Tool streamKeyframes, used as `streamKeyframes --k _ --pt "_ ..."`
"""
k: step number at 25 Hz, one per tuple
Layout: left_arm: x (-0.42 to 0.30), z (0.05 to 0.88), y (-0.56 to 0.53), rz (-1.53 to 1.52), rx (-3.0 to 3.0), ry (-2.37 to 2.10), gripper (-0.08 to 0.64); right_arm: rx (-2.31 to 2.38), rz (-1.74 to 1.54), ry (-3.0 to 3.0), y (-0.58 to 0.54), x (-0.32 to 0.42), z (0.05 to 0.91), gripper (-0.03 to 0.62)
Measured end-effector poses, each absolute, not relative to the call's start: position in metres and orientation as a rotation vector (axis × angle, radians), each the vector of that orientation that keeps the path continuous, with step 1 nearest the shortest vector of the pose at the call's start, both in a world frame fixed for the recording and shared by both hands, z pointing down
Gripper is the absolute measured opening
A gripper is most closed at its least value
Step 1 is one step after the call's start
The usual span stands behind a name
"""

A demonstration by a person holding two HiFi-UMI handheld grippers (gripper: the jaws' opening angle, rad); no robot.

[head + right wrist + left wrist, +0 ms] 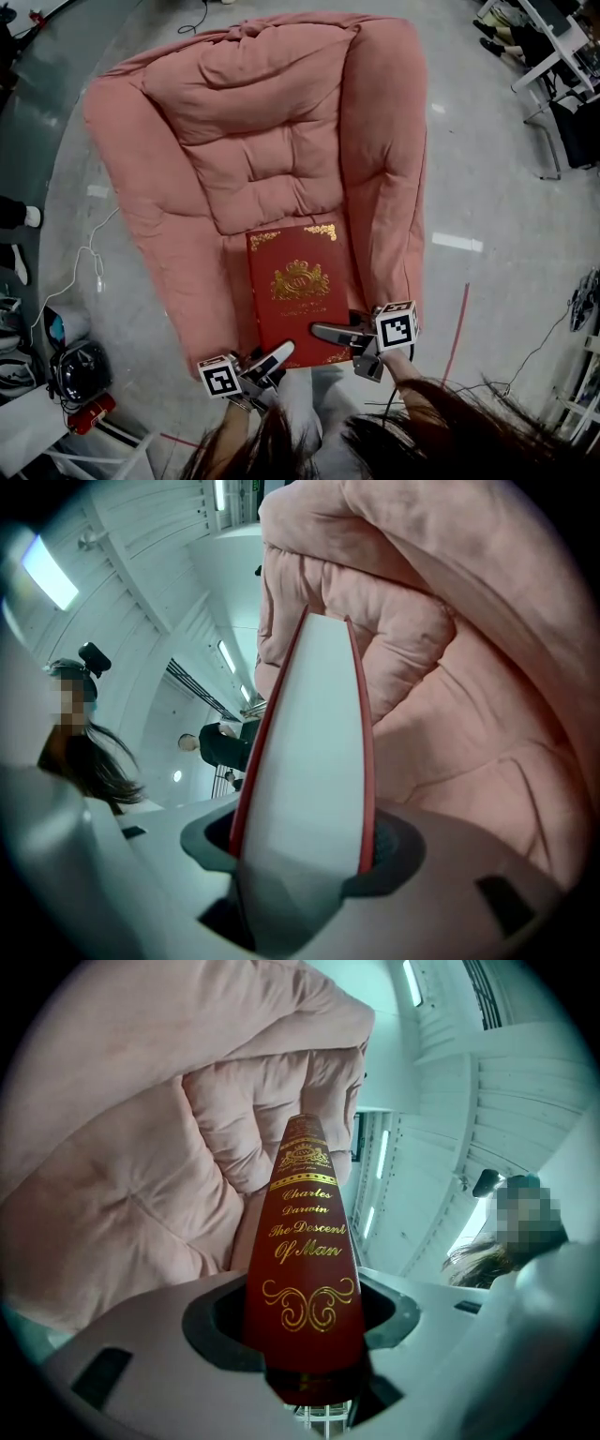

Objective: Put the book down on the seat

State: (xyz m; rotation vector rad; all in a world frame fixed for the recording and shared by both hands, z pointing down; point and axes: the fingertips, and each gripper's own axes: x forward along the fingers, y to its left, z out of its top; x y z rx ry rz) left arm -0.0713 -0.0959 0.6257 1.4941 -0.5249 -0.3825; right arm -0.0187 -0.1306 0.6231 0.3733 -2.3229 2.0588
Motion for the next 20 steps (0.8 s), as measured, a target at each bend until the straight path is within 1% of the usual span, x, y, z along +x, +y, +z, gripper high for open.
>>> streamKeyframes --k 20 --pt "-0.079 0.684 -0.102 -0.367 1.436 -0.529 0.241 0.382 2.108 -2.235 -0.137 -0.027 0.683 0.276"
